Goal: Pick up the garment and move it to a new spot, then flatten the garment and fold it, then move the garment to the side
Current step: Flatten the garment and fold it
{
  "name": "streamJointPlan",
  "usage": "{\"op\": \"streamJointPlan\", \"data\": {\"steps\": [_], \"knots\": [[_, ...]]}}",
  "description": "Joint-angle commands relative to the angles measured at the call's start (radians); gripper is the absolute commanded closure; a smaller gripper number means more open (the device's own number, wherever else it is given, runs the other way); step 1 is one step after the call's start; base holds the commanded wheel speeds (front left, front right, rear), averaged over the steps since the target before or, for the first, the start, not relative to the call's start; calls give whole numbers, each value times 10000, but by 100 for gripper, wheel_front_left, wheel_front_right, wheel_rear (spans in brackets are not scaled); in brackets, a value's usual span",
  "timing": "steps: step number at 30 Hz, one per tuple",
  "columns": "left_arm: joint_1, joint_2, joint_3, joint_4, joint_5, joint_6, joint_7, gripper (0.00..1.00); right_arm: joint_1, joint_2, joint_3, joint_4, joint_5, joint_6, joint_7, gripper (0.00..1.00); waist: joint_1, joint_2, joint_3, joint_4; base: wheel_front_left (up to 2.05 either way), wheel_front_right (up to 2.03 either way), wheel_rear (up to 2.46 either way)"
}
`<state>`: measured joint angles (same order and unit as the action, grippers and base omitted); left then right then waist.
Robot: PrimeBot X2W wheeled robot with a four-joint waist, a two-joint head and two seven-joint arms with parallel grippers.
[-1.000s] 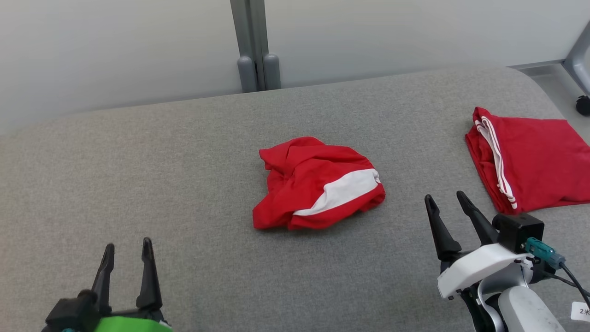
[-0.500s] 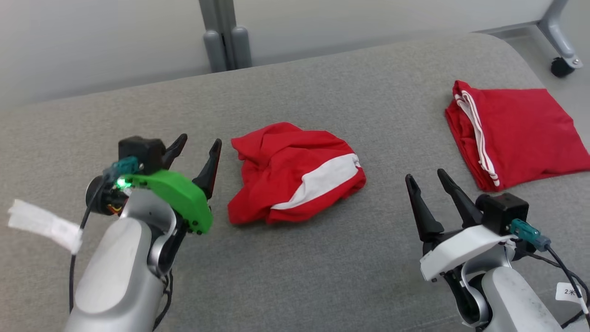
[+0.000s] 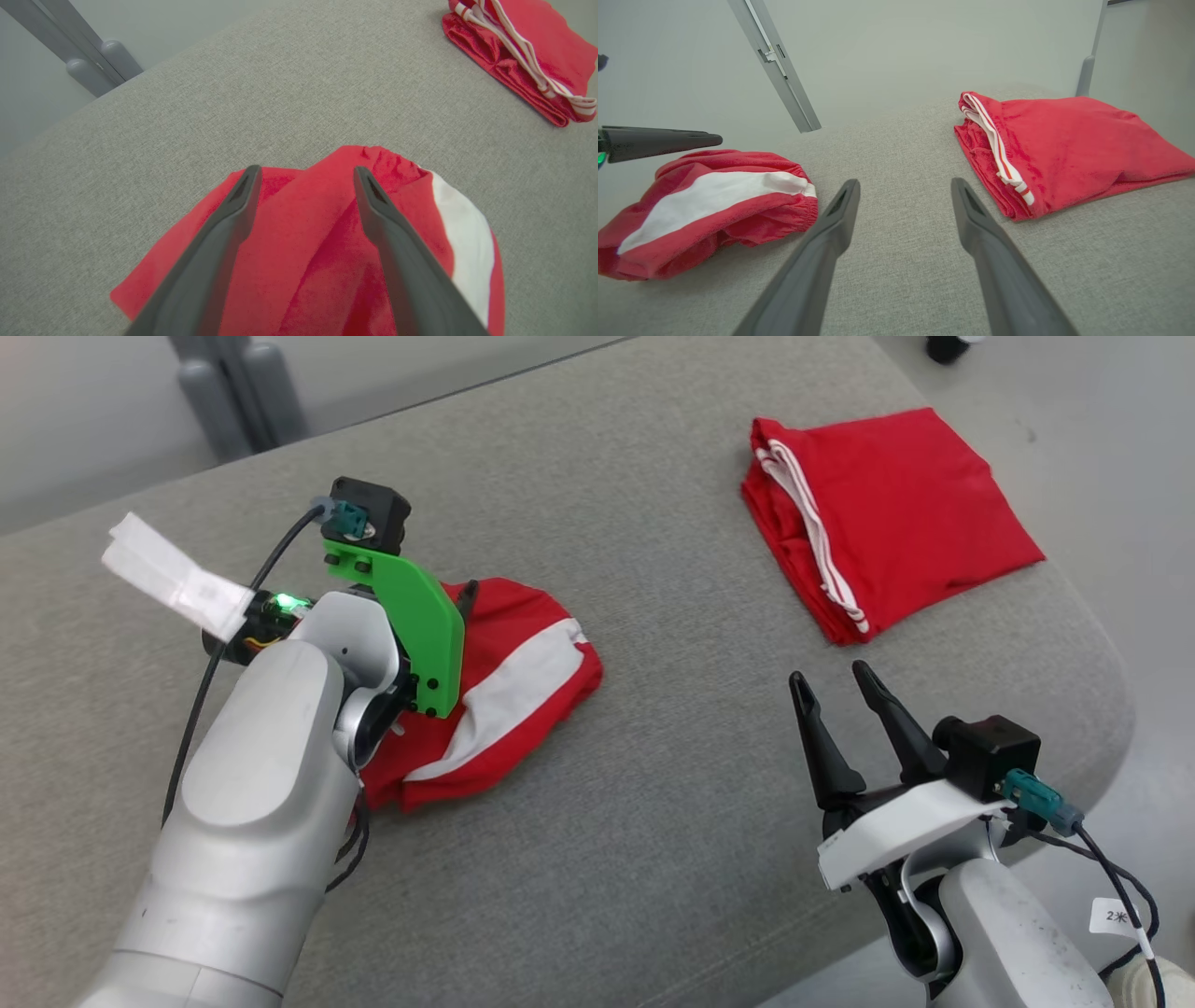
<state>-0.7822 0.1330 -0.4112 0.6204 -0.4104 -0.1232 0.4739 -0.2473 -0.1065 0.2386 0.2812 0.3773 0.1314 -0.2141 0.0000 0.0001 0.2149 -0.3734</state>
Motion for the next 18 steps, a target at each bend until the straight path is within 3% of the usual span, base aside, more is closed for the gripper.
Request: {"op": "streamJointPlan", "data": {"steps": [1,6,17,18], "knots": [[-324,117,-117,113,240,15,263,0,-143,69,57,54,84,-15,-121,0,0,-1,804,-1205,0,0,0],[-806,289,-699,589,603,43,1473,0,-210,162,148,251,186,-15,-275,0,0,-1,976,-1660,0,0,0],[-1062,570,-1664,1341,1305,235,3295,0,-267,253,147,388,156,-15,-446,0,0,-1,1120,-1698,0,0,0],[-1015,562,-1690,1345,1264,214,3332,4,-280,265,164,395,156,-15,-456,0,0,-1,1124,-1695,0,0,0]]}}
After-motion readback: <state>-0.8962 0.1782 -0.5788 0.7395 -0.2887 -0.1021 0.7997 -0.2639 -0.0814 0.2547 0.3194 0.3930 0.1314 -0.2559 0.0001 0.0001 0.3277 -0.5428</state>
